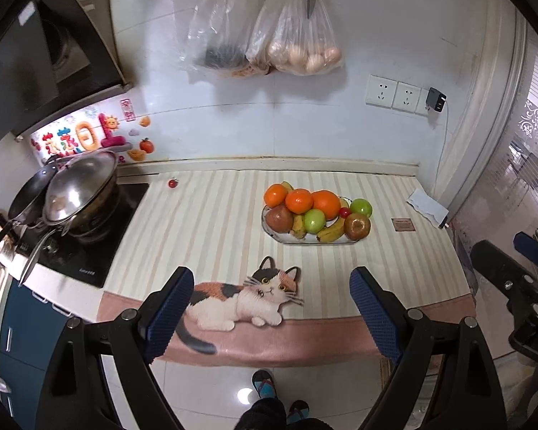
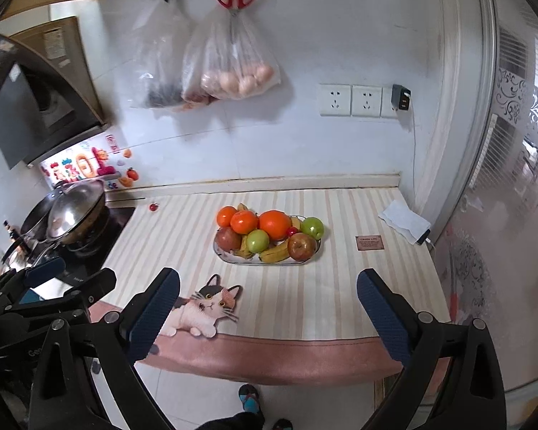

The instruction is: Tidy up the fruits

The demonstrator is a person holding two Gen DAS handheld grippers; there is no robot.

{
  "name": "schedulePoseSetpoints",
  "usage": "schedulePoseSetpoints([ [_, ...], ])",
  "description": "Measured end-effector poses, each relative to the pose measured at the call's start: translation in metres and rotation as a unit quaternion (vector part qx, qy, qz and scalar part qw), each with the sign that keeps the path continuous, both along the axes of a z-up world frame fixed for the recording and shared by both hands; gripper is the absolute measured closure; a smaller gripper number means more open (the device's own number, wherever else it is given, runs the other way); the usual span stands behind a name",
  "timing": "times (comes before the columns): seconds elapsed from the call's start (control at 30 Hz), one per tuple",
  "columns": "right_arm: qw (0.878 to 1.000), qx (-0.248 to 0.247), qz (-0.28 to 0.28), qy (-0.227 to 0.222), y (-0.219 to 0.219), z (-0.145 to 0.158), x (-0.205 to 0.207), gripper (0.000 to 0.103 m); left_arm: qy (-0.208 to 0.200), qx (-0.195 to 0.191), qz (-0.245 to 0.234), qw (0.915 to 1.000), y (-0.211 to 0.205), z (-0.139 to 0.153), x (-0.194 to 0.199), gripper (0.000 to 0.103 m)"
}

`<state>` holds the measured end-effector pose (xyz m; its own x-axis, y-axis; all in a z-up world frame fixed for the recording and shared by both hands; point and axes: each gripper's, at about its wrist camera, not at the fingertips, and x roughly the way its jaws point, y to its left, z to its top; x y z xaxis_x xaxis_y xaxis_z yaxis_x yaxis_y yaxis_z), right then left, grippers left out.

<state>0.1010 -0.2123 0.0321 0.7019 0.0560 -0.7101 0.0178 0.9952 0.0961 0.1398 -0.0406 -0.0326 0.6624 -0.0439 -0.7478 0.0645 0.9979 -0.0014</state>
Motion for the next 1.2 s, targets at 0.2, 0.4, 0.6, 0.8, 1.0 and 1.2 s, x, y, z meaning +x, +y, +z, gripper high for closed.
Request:
schedulePoseSetpoints([
  [0.2,1.000,0.004,0.006,-0.002,-0.001,0.012,-0.027,0.001,-0.009,-0.007,0.010,0.9999,0.007,0.011,-0.025,0.014],
  [0.4,1.000,0.000,-0.003,-0.004,0.001,0.018,-0.039,0.001,-0.013,-0.012,0.006,0.9998,0.010,0.017,-0.035,0.014],
  [0.6,1.000,0.001,-0.007,0.011,0.004,0.011,-0.028,0.001,0.003,-0.011,0.002,0.9999,0.014,0.010,-0.029,0.003],
  [0.8,1.000,0.006,-0.008,0.028,0.003,-0.003,-0.009,0.001,0.005,0.001,0.003,1.0000,0.017,0.005,-0.018,0.002],
  [1.0,0.999,0.000,-0.008,0.032,0.006,-0.010,0.002,0.001,0.015,0.003,0.010,0.9998,0.016,-0.004,-0.009,0.002],
  [1.2,0.999,-0.003,-0.009,0.037,0.005,-0.013,0.007,0.001,0.025,-0.001,0.012,0.9996,0.015,-0.010,-0.007,0.002],
])
